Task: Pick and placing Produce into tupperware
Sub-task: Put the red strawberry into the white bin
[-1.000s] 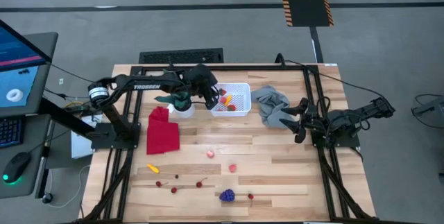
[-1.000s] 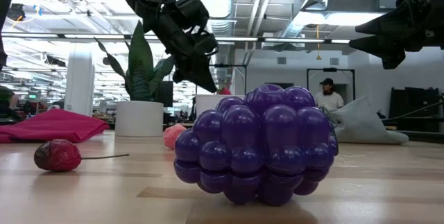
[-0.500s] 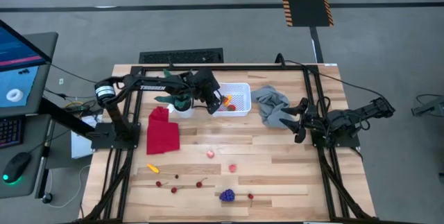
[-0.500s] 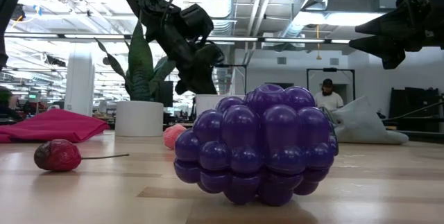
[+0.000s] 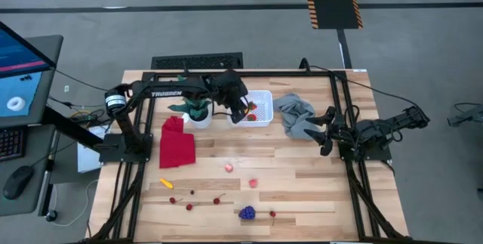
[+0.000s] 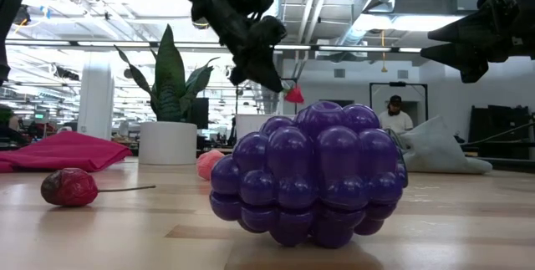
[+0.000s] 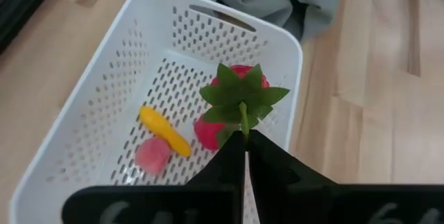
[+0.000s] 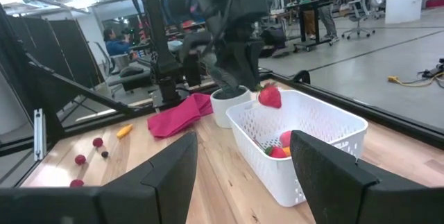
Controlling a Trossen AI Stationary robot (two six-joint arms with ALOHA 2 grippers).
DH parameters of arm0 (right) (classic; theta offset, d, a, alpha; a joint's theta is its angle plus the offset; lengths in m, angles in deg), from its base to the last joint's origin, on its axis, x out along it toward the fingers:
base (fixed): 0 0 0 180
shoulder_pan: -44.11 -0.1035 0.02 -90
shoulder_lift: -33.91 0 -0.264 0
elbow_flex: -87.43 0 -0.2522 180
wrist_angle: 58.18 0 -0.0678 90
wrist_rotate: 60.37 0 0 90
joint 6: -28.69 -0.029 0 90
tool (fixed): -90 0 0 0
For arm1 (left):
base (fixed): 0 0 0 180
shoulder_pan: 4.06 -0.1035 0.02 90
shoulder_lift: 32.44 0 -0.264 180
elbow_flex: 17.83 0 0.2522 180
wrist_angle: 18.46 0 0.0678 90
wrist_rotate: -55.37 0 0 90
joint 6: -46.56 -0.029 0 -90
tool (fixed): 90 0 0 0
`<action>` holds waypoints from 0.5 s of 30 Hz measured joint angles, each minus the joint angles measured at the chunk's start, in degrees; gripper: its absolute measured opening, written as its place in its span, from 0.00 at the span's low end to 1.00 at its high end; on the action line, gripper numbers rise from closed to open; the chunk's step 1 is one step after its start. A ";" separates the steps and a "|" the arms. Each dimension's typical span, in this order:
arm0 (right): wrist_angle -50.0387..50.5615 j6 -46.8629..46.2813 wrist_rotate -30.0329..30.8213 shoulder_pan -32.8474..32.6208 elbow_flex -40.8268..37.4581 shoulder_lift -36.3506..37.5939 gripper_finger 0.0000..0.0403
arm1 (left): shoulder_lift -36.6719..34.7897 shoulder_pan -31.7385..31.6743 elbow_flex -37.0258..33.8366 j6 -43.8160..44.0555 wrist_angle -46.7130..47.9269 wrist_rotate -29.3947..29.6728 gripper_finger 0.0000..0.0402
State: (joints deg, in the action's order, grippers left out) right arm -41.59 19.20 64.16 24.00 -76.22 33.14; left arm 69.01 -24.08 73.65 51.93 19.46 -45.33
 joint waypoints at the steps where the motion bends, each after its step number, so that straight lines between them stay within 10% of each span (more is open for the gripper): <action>1: 0.00 0.00 0.00 0.00 0.00 -0.01 0.63 | 0.00 -0.21 1.08 0.01 1.27 -0.48 0.00; 15: -0.13 0.46 0.48 0.02 0.00 0.00 0.63 | 18.82 0.63 28.13 -5.15 28.37 3.29 0.00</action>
State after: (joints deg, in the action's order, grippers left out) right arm -41.72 19.66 64.64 24.02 -76.22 33.14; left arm 87.83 -23.45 101.78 46.78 47.82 -42.04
